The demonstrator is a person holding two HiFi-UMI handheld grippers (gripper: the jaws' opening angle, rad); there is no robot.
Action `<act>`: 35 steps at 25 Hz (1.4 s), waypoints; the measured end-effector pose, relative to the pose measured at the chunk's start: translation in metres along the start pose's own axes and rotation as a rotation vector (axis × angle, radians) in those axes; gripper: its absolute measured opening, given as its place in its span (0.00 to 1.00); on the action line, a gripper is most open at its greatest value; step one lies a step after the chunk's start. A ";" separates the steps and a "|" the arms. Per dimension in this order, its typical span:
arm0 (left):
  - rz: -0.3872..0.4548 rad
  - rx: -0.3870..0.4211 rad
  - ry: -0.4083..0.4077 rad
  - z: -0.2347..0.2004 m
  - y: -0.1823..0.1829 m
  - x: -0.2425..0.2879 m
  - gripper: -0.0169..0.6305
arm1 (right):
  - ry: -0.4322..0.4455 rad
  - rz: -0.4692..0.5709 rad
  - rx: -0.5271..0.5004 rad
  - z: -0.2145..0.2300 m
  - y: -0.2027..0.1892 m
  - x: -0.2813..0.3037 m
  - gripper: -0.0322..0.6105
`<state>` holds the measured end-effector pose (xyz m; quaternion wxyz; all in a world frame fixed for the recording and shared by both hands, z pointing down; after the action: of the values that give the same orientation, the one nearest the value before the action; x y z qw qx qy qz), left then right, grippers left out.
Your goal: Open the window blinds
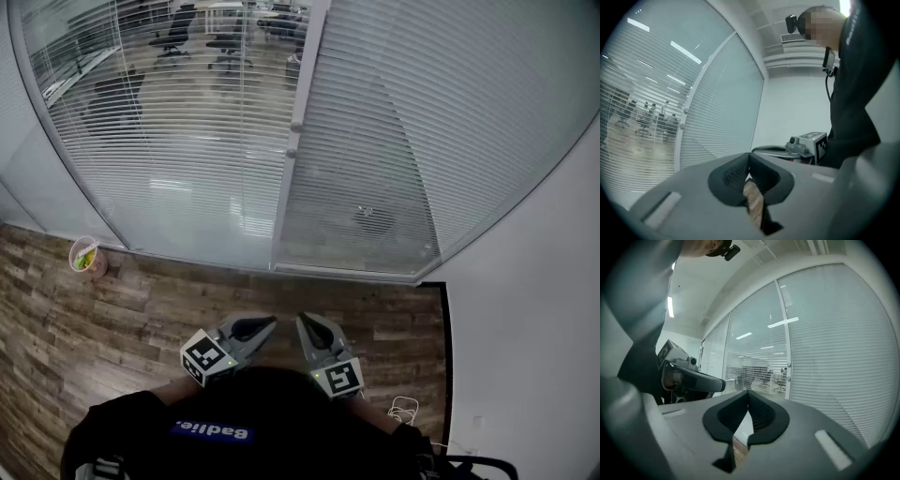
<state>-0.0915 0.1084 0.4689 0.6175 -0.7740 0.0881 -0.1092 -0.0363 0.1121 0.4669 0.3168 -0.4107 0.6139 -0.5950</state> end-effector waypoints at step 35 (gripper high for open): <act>-0.013 0.007 0.139 0.037 -0.012 0.047 0.03 | 0.070 0.020 0.059 0.039 -0.028 -0.055 0.08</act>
<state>-0.0364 0.1327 0.4757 0.6119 -0.7629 0.1252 -0.1670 0.0273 0.1433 0.4857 0.3130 -0.3739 0.6108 -0.6238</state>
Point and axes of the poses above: the fingertips, and each gripper's own axes: x forward along the fingers, z to its right, y out of its top, the point moved 1 cm from there along -x, backward along the fingers, and after that the axes turned 1 degree about -x, right-handed, at the moved point
